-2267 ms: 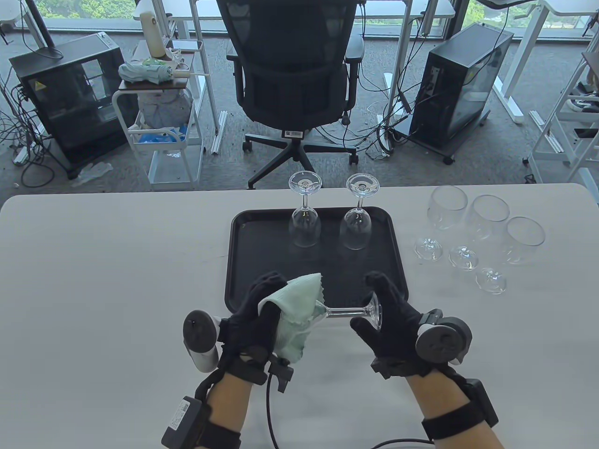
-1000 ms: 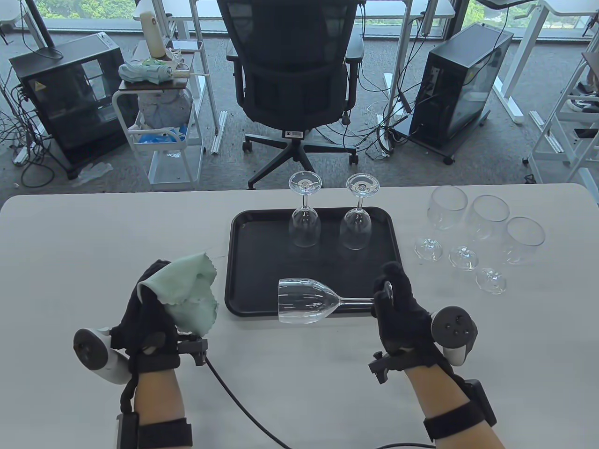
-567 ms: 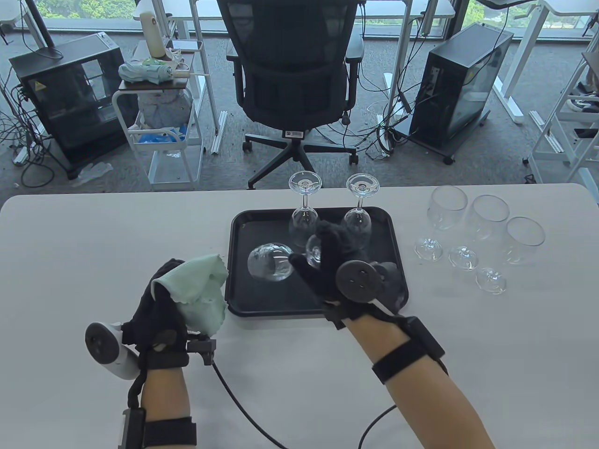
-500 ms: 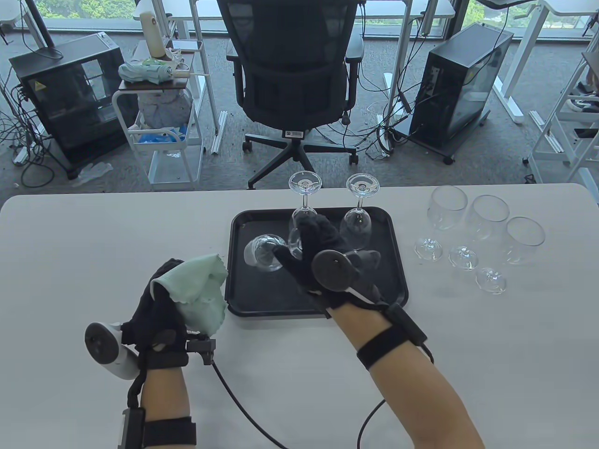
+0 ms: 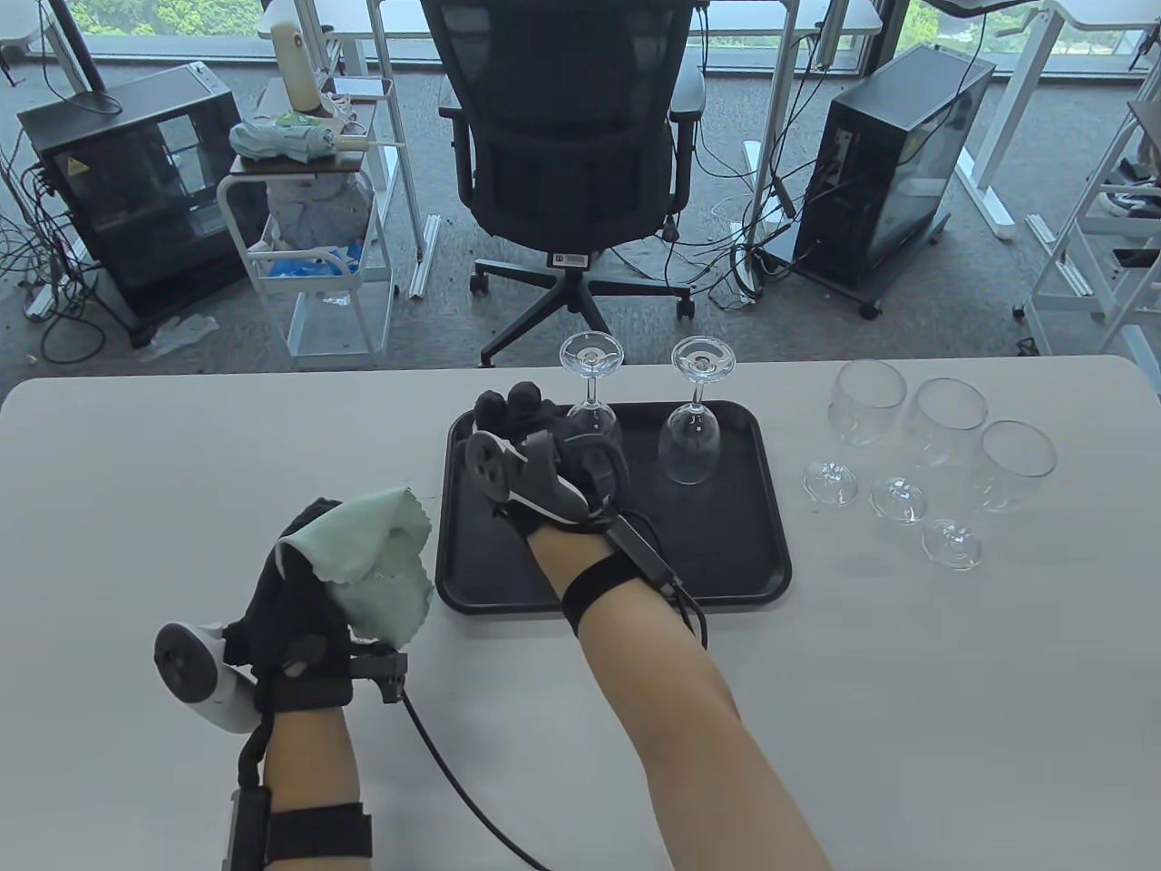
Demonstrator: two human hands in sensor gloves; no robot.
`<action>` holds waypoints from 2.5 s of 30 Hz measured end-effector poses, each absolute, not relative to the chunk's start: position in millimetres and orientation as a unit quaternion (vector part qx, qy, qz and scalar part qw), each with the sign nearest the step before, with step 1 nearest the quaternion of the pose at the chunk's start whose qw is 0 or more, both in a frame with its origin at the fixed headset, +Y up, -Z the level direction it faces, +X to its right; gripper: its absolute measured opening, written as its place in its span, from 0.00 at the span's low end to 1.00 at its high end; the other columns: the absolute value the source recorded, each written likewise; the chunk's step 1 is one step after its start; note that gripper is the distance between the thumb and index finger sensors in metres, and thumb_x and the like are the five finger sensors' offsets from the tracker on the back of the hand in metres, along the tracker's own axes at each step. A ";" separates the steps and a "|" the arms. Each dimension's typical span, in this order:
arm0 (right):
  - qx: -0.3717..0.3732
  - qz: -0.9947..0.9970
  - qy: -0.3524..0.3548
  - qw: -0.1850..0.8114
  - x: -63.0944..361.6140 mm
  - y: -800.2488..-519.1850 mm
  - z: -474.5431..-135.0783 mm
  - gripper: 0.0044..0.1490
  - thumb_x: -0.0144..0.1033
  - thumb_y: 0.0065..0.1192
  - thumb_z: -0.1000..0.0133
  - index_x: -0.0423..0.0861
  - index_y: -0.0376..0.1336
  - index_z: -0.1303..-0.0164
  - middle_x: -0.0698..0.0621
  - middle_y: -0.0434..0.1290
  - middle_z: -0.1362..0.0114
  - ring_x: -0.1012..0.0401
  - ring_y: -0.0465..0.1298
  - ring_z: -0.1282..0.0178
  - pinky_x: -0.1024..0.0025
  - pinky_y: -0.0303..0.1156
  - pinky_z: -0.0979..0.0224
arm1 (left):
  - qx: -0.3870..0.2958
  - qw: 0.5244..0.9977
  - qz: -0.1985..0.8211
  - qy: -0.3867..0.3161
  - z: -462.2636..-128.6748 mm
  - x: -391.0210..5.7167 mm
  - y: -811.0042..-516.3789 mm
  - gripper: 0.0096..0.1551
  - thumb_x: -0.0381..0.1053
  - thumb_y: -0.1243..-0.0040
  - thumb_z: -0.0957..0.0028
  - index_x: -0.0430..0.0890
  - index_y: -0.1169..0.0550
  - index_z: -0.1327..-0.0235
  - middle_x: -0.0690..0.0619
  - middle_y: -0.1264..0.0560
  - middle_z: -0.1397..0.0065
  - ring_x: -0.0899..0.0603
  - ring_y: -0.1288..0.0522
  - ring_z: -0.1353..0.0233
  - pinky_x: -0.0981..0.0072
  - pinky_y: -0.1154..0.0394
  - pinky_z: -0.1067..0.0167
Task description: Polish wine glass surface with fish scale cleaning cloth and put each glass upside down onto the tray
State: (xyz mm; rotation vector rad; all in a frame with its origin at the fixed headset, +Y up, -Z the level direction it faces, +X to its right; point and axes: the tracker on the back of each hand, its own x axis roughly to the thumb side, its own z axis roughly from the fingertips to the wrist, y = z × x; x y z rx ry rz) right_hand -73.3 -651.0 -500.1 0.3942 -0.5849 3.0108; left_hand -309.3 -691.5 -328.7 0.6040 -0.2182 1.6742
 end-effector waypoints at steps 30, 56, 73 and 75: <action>-0.058 0.934 -0.029 0.351 238.8 -730.0 -398.3 0.47 0.71 0.58 0.43 0.51 0.58 0.21 0.42 0.66 0.21 0.42 0.72 0.29 0.46 0.74 0.34 | 0.254 0.612 0.741 -0.112 -331.9 -299.3 -692.0 0.28 0.61 0.47 0.38 0.44 0.22 0.36 0.47 0.28 0.23 0.35 0.29 0.24 0.35 0.27 0.29; -0.407 0.768 -0.063 0.490 430.8 -781.6 -433.2 0.52 0.65 0.71 0.45 0.55 0.50 0.17 0.39 0.42 0.13 0.38 0.37 0.18 0.39 0.40 0.23 | 0.244 0.589 0.765 -0.090 -334.2 -305.7 -702.9 0.28 0.61 0.47 0.38 0.44 0.22 0.36 0.47 0.28 0.23 0.35 0.29 0.23 0.35 0.28 0.28; -0.211 0.825 -0.286 0.439 421.3 -725.5 -385.0 0.26 0.45 0.59 0.38 0.60 0.57 0.30 0.43 0.65 0.25 0.43 0.49 0.17 0.29 0.43 0.26 | 0.244 0.589 0.764 -0.100 -333.6 -301.4 -700.9 0.28 0.61 0.47 0.38 0.45 0.22 0.36 0.47 0.28 0.23 0.35 0.29 0.23 0.35 0.28 0.28; -0.111 0.884 -0.305 0.337 387.2 -699.6 -378.6 0.28 0.44 0.60 0.37 0.62 0.56 0.27 0.45 0.66 0.26 0.46 0.54 0.18 0.29 0.51 0.25 | 0.237 0.593 0.763 -0.098 -335.6 -299.1 -703.5 0.28 0.61 0.47 0.38 0.45 0.22 0.36 0.48 0.28 0.23 0.35 0.29 0.23 0.35 0.28 0.28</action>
